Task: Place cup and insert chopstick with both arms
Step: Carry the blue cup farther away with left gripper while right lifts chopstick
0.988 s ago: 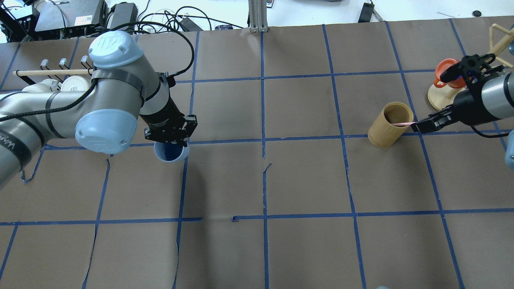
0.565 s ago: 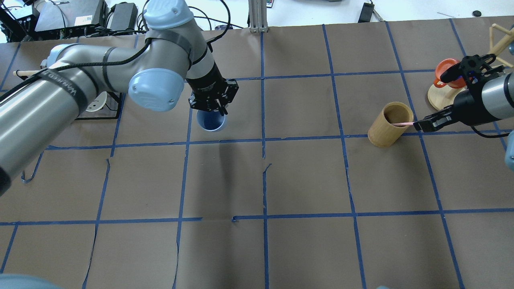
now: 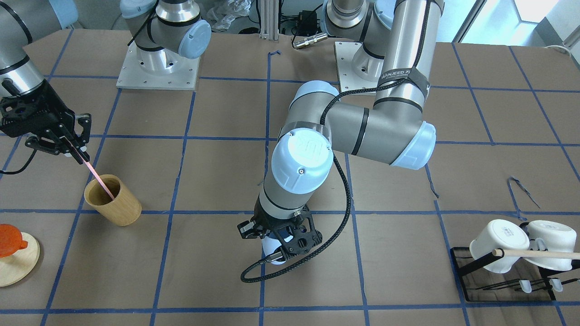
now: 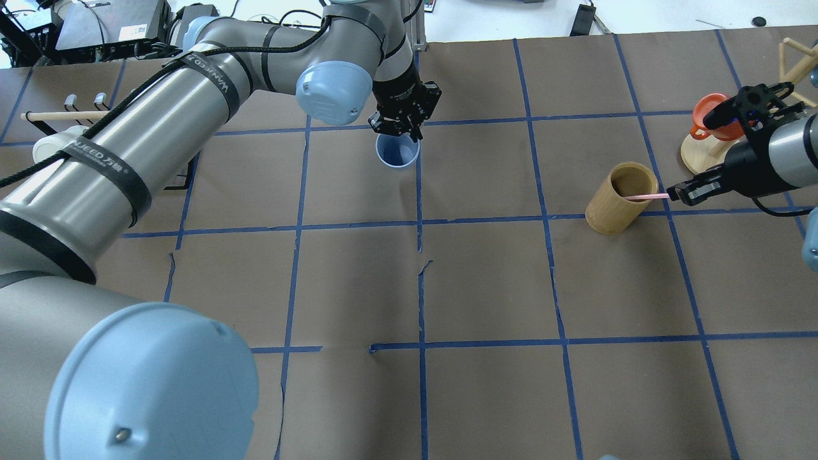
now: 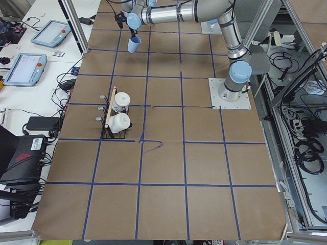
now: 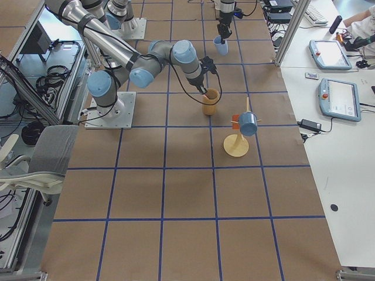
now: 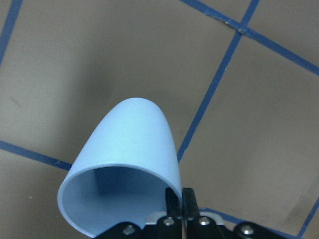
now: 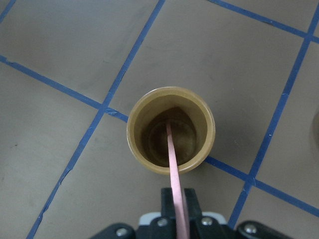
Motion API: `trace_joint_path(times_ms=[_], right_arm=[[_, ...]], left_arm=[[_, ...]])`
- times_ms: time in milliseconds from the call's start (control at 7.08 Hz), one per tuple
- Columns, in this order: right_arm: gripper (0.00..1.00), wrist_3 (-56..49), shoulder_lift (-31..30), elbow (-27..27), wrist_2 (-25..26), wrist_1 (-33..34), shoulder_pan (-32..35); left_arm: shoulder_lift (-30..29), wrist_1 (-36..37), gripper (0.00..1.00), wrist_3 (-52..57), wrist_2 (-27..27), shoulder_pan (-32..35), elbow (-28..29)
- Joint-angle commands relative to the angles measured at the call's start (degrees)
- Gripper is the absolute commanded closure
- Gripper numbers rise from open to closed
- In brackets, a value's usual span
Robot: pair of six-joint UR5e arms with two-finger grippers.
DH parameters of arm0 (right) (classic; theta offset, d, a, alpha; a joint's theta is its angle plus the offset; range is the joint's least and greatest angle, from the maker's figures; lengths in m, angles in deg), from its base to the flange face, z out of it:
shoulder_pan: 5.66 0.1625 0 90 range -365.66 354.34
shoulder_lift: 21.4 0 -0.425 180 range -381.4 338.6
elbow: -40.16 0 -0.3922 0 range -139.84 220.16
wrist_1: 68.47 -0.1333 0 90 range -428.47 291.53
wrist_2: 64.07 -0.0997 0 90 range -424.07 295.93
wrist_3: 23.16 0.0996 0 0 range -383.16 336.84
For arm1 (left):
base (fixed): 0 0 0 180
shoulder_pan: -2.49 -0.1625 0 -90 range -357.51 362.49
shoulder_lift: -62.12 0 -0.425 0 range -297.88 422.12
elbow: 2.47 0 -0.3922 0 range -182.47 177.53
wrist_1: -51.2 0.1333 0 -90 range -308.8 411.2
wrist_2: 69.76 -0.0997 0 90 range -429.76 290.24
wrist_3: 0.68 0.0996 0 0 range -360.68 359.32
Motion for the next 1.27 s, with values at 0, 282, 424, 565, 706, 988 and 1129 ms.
trace_joint_path(times_ms=[0, 282, 424, 565, 706, 988, 1129], right_arm=[[0.94, 0.71, -0.28, 0.56, -0.32, 0.01, 0.08], [0.94, 0.98, -0.46, 5.71, 0.56, -4.87, 0.08], [0.94, 1.06, -0.46, 10.97, 0.73, -10.92, 0.34], [0.94, 1.06, -0.54, 16.76, 1.52, -21.59, 0.34], [0.94, 1.41, -0.46, 22.83, 4.31, -27.79, 0.78], [0.93, 3.17, 0.85, 31.30, 11.24, -40.82, 4.27], [0.93, 3.35, 2.34, 33.67, 12.15, -40.69, 6.73]], left_arm=[[-2.68, -0.02, 1.00, -1.61, 0.08, 0.42, 1.96], [-3.99, -0.02, 1.00, -3.44, 2.44, 0.42, 2.92], [-4.61, -0.11, 1.00, -3.55, 3.06, 0.42, 4.15], [-5.05, -0.11, 0.93, -3.55, 3.15, 0.42, 5.03], [-5.40, -0.02, 0.51, -2.85, 2.98, 0.42, 6.17], [-5.67, 0.06, 0.00, -2.49, 2.98, 0.24, 7.23], [-5.32, 0.33, 0.00, -0.66, 2.89, -0.19, 8.02]])
